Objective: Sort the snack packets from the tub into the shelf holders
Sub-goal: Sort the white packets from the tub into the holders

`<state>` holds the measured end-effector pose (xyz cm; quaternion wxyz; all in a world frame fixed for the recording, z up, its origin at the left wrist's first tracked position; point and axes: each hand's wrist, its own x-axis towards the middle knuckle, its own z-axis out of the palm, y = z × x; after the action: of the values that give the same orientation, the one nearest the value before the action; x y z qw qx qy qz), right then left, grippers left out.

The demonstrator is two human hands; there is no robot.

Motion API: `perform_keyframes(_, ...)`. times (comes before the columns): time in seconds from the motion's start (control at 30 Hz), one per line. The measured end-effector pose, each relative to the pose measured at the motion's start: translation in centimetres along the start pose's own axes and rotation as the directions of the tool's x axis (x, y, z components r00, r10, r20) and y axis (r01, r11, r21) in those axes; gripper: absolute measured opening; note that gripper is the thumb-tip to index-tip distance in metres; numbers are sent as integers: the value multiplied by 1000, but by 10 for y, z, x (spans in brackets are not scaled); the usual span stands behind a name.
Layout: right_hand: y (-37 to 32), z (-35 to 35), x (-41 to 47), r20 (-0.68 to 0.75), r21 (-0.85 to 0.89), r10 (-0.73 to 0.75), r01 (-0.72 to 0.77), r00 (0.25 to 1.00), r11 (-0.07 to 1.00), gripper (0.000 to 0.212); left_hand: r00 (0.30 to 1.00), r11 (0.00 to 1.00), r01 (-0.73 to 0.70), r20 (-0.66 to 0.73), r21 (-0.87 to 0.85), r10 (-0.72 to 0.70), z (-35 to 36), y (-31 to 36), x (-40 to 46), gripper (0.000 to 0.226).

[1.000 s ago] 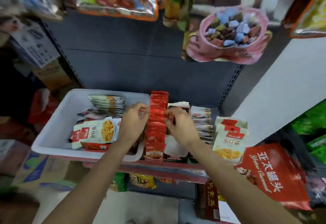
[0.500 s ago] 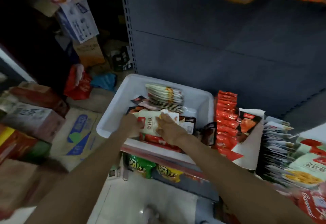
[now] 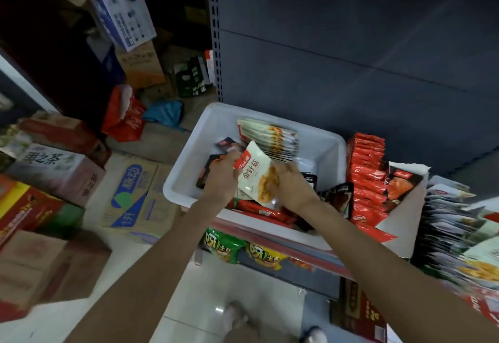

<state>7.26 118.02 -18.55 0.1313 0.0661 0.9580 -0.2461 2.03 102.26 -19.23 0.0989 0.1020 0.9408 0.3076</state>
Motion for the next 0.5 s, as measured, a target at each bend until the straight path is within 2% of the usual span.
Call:
perform_keyframes(0.07,1,-20,-8,-107,113,-37,49,994,992,59,990,992,-123,-67,-17,122,-10,6,-8,17)
perform_keyframes(0.13,6,-37,-15,-155,195,-51,81,987,977,58,974,974,-217,-84,-59,212,-19,17,-12,13)
perform_keyframes(0.23,17,-57,-27,-225,398,15,78,974,914,31,946,939,-319,-100,-128,308,-25,47,-16,11)
perform_keyframes(0.3,33,-71,-38,-277,522,74,86,958,848,14,941,923,-330,-146,-195,306,-21,73,-21,9)
perform_keyframes(0.37,53,-84,-52,-290,614,122,87,949,784,13,946,892,-313,-188,-325,264,-10,100,-26,12)
perform_keyframes(0.43,76,-98,-72,-310,680,172,92,935,728,9,957,858,-287,-168,-427,237,4,127,-28,20)
perform_keyframes(0.5,103,-111,-97,-363,749,243,127,900,650,6,956,852,-294,-121,-433,268,22,155,-29,28)
